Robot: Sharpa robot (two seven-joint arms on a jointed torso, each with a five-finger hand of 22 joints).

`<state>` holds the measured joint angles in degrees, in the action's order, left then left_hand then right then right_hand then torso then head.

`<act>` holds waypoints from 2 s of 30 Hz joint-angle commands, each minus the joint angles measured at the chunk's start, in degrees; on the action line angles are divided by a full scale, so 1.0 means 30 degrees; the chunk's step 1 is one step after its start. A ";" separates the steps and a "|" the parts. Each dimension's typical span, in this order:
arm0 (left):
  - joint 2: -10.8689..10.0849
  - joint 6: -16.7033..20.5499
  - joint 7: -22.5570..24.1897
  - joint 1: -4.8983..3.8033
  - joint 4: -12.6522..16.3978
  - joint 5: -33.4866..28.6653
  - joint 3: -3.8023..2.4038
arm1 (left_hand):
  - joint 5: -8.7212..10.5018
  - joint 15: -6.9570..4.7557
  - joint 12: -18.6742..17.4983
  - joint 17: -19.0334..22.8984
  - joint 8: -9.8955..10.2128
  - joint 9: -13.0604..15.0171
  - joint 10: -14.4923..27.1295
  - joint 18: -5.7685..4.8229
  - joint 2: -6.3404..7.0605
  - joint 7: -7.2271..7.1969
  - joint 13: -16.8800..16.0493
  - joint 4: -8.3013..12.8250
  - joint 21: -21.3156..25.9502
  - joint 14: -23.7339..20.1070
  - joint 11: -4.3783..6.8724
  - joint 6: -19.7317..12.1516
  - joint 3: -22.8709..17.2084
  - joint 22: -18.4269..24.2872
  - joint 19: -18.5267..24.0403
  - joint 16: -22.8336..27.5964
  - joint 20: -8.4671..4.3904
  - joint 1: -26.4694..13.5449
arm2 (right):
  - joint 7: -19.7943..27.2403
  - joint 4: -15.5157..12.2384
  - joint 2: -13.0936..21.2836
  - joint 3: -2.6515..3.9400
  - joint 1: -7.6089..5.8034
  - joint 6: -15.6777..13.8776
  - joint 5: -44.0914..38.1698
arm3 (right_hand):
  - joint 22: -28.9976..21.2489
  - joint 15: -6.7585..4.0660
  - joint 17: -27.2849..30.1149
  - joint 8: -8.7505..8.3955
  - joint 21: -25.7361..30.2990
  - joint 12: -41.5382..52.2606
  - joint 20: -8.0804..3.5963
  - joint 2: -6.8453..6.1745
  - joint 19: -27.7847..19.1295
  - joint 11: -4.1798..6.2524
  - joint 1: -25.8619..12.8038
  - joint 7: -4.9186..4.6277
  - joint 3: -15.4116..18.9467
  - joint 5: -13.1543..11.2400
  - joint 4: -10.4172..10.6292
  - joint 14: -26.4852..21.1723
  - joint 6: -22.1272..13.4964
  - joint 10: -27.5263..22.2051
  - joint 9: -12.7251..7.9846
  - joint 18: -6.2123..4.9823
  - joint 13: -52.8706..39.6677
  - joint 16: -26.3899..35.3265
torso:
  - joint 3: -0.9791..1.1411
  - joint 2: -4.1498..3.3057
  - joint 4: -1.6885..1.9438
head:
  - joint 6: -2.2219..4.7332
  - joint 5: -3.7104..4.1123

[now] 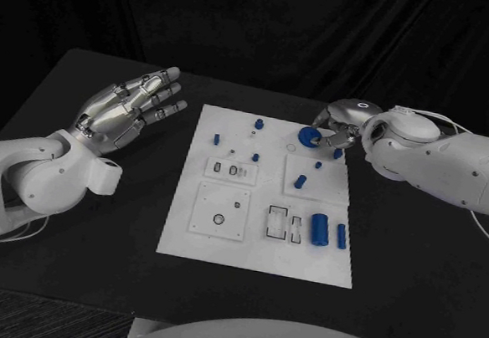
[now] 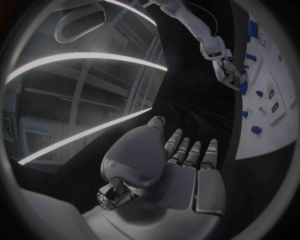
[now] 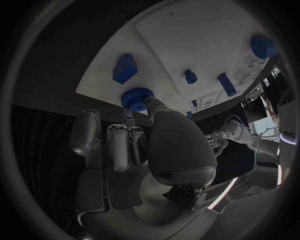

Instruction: Assemble the parts on the task board

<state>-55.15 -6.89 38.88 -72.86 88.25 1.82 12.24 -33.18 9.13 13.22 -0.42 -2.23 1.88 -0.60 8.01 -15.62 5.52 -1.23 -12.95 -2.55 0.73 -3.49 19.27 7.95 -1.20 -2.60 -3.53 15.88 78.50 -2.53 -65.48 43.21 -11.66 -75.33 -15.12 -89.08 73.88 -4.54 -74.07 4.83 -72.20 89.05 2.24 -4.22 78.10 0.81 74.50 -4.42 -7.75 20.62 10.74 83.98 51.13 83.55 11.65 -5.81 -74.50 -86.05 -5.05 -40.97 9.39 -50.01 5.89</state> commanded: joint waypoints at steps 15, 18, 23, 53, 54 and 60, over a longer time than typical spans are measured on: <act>0.0014 -0.0367 0.0338 0.0036 -0.0040 0.0038 -0.0018 | -0.0503 0.0115 -0.0077 -0.0127 -0.0180 0.0162 -0.0096 0.0734 0.0094 -0.0004 -0.0170 0.0289 -0.0159 -0.0046 -0.0052 0.0249 -0.0545 -0.0089 -0.0079 -0.0059 0.0090 0.0394 | 0.0071 -0.1022 0.0331 -0.0046 -0.0112 -0.0928 -0.0020 | 0.0281 -0.0068 -0.3478 0.1109 0.0293 0.0317 -0.0146 -0.0129 0.0155 0.0200 0.0550 0.0242 -0.0215 0.0239 -0.0299 0.1498 0.1965 0.2150 0.1533 0.0265 -0.5167 0.0213 | 0.0000 0.0028 -0.0018 | 0.0003 -0.0030; 0.0032 -0.0365 0.0301 0.0037 -0.0051 0.0038 -0.0018 | -0.0515 0.0114 -0.0042 -0.0128 -0.0181 0.0162 -0.0100 0.0734 0.0086 -0.0004 -0.0175 0.0308 -0.0165 -0.0045 -0.0062 0.0252 -0.0565 -0.0091 -0.0084 -0.0064 0.0091 0.0411 | 0.0098 -0.1547 0.0359 -0.0046 -0.0456 -0.1012 -0.0005 | 0.0314 -0.0074 -0.3504 0.1139 0.0264 0.0317 -0.0157 -0.0132 0.0187 0.0197 0.0541 0.0223 -0.0218 0.0322 -0.0300 0.1509 0.2026 0.2150 0.1595 0.0274 -0.5167 0.0194 | -0.0002 0.0030 -0.0023 | 0.0003 -0.0057; 0.0066 -0.0394 0.0239 0.0037 -0.0068 0.0038 -0.0018 | -0.0529 0.0108 -0.0023 -0.0129 -0.0183 0.0163 -0.0106 0.0734 0.0079 0.0002 -0.0178 0.0333 -0.0165 -0.0044 -0.0080 0.0263 -0.0590 -0.0091 -0.0084 -0.0068 0.0091 0.0432 | 0.0164 -0.2352 0.0246 -0.0044 -0.0988 -0.1016 0.0014 | 0.0369 -0.0070 -0.3553 0.1194 0.0215 0.0317 -0.0166 -0.0092 0.0240 0.0182 0.0511 0.0198 -0.0240 0.0455 -0.0277 0.1528 0.2147 0.2150 0.1697 0.0290 -0.5167 0.0158 | -0.0012 0.0045 -0.0033 | 0.0003 -0.0119; 0.0347 -0.0630 -0.0039 0.0037 -0.0244 0.0038 -0.0018 | -0.0551 0.0048 0.0075 -0.0131 -0.0179 0.0159 -0.0140 0.0734 0.0038 0.0065 -0.0193 0.0406 -0.0160 -0.0042 -0.0249 0.0236 -0.0691 -0.0086 -0.0077 -0.0077 0.0091 0.0485 | 0.1007 -0.0629 -0.3522 -0.0041 -0.1084 0.0449 0.0638 | 0.0267 0.0038 -0.3405 0.0964 0.0431 0.0317 -0.0113 -0.0053 0.0161 0.0024 0.0525 -0.0011 -0.0366 0.0686 -0.0329 0.1492 0.1901 0.2150 0.1815 0.0258 -0.5167 0.0306 | -0.0002 -0.0027 0.0065 | 0.0003 0.0013; 0.0358 -0.0640 -0.0047 0.0037 -0.0253 0.0038 -0.0018 | -0.0551 0.0048 0.0075 -0.0131 -0.0179 0.0159 -0.0140 0.0734 0.0038 0.0065 -0.0193 0.0406 -0.0160 -0.0042 -0.0249 0.0236 -0.0691 -0.0086 -0.0077 -0.0077 0.0091 0.0485 | 0.1000 -0.0554 -0.3592 -0.0041 -0.1058 0.0498 0.0638 | 0.0240 0.0056 -0.3368 0.0918 0.0477 0.0317 -0.0100 -0.0055 0.0136 0.0004 0.0500 -0.0032 -0.0370 0.0670 -0.0320 0.1480 0.1848 0.2150 0.1814 0.0249 -0.5167 0.0342 | -0.0006 -0.0036 0.0071 | 0.0003 0.0031; 0.0406 -0.0688 -0.0085 0.0037 -0.0315 0.0038 -0.0018 | -0.0555 0.0058 0.0079 -0.0134 -0.0181 0.0161 -0.0144 0.0735 0.0023 0.0076 -0.0193 0.0411 -0.0161 -0.0039 -0.0263 0.0250 -0.0711 -0.0087 -0.0078 -0.0091 0.0091 0.0489 | 0.0931 -0.0290 -0.3824 -0.0041 -0.0954 0.0691 0.0639 | 0.0051 0.0137 -0.3158 0.0591 0.0804 0.0317 -0.0019 -0.0083 -0.0045 -0.0080 0.0436 -0.0117 -0.0421 0.0454 -0.0326 0.1407 0.1455 0.2150 0.1766 0.0181 -0.5167 0.0551 | -0.0005 -0.0041 0.0037 | 0.0003 -0.0009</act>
<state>-54.06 -8.02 38.24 -72.81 87.29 1.86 12.24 -33.83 9.12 13.25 -0.42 -2.23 1.88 -1.22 8.02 -15.48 5.83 -1.24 -11.93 -2.55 0.73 -4.12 19.57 6.92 -1.22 -2.60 -3.53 15.88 79.25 0.29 -66.54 31.78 -11.82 -78.34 -14.06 -87.22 73.92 -4.54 -74.07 5.53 -70.66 89.05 2.24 -5.12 78.09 0.69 75.39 -4.35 -7.35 20.60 10.33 83.98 54.68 84.45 13.31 -5.81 -74.50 -85.35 -5.07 -41.07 9.56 -49.99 5.95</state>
